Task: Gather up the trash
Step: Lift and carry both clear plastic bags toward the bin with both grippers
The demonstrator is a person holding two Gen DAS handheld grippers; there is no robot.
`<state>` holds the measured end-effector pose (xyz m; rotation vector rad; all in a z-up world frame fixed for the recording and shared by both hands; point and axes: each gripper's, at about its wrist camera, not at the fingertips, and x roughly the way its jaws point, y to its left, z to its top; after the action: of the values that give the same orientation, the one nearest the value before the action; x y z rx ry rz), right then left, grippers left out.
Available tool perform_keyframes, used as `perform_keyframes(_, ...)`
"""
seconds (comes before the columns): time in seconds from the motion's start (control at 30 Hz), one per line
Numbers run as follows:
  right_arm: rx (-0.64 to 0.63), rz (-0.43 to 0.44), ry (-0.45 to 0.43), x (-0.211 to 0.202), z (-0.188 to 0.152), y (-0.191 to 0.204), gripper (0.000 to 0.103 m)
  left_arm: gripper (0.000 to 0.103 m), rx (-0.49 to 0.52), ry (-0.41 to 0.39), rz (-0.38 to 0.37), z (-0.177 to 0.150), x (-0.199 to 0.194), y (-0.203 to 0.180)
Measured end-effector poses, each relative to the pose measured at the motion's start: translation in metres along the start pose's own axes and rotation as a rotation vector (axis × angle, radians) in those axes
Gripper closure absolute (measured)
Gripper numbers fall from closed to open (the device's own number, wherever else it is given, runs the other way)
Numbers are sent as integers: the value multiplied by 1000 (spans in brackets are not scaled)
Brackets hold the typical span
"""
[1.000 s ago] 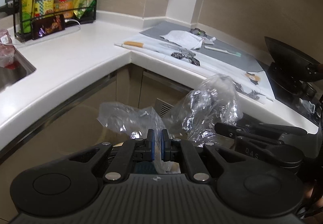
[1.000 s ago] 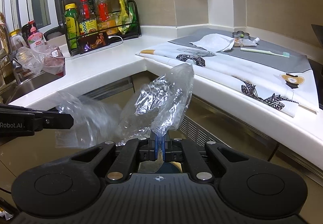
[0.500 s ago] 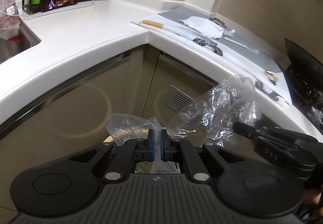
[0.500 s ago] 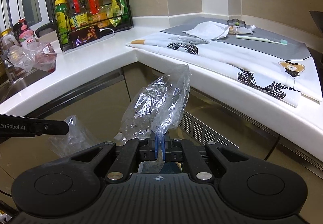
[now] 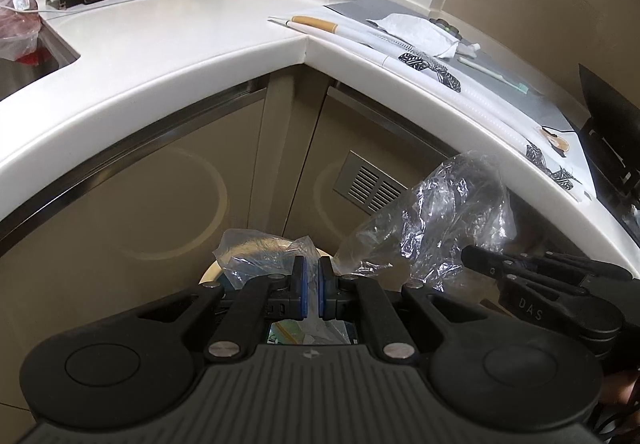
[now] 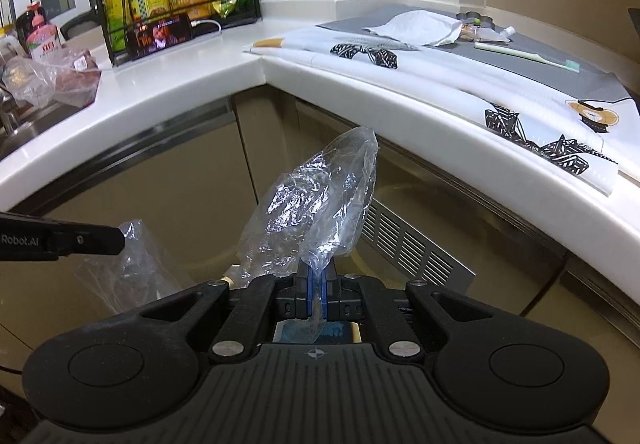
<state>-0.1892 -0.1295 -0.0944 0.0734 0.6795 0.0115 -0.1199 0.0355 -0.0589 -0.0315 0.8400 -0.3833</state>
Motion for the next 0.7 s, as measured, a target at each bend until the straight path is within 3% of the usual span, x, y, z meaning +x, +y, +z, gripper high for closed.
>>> perform_keyframes(0.7,-101,-37,40,24,1,9,98,98,-6,-22,-6,18,25,-2)
